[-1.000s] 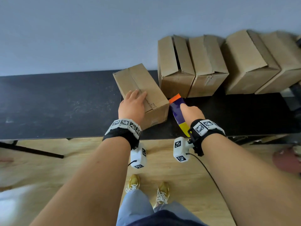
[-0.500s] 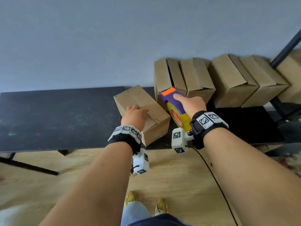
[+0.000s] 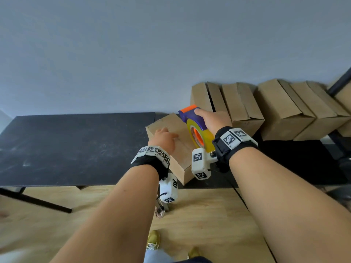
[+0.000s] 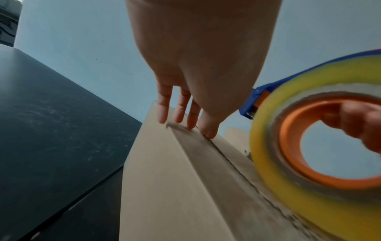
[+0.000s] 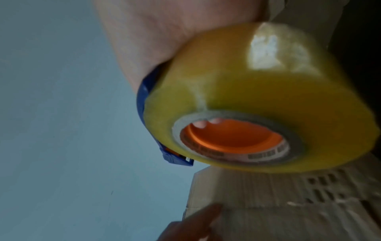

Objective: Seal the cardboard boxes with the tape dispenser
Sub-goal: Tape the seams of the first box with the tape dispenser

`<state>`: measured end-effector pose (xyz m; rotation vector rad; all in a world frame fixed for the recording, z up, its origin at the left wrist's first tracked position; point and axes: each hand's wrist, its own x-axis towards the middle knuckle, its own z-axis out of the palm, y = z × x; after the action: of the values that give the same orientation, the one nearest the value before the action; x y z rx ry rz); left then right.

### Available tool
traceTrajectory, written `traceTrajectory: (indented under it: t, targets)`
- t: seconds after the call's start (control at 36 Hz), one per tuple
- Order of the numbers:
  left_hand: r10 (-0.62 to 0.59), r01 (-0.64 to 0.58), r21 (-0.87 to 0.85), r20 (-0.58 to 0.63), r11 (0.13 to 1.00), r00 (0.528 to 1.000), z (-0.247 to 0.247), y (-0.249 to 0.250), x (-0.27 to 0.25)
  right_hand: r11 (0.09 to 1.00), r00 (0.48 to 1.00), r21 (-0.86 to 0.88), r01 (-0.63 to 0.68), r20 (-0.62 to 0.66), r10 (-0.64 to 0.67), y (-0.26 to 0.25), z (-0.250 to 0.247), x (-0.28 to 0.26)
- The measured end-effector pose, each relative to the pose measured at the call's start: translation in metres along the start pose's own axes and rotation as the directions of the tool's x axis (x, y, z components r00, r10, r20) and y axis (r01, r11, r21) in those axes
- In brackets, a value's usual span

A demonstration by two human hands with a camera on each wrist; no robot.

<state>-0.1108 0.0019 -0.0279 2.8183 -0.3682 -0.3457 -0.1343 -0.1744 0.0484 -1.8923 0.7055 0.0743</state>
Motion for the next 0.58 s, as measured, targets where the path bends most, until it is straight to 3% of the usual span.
traceTrajectory:
  t: [0.25,0.36,0.44,0.58]
  targets:
    - [0.003,-0.001,-0.023,0.087,1.000,0.996,-0.024,-0.034,0.040,0.986,0.999,-0.168,-0.003,0.050,0.012,-0.027,0.013,0.012]
    - [-0.064,0.079,-0.131,0.113,0.988,0.992,-0.039,-0.039,0.053,0.990,0.995,-0.138,-0.014,0.093,0.027,-0.037,0.023,0.013]
    - [-0.147,0.178,-0.313,0.122,0.933,0.982,-0.044,-0.051,0.063,0.994,0.990,-0.108,-0.028,0.136,0.042,-0.044,0.036,0.010]
    - [-0.205,0.288,-0.588,0.206,0.756,0.957,-0.060,-0.059,0.066,0.995,0.980,-0.090,-0.048,0.187,0.065,-0.046,0.056,0.015]
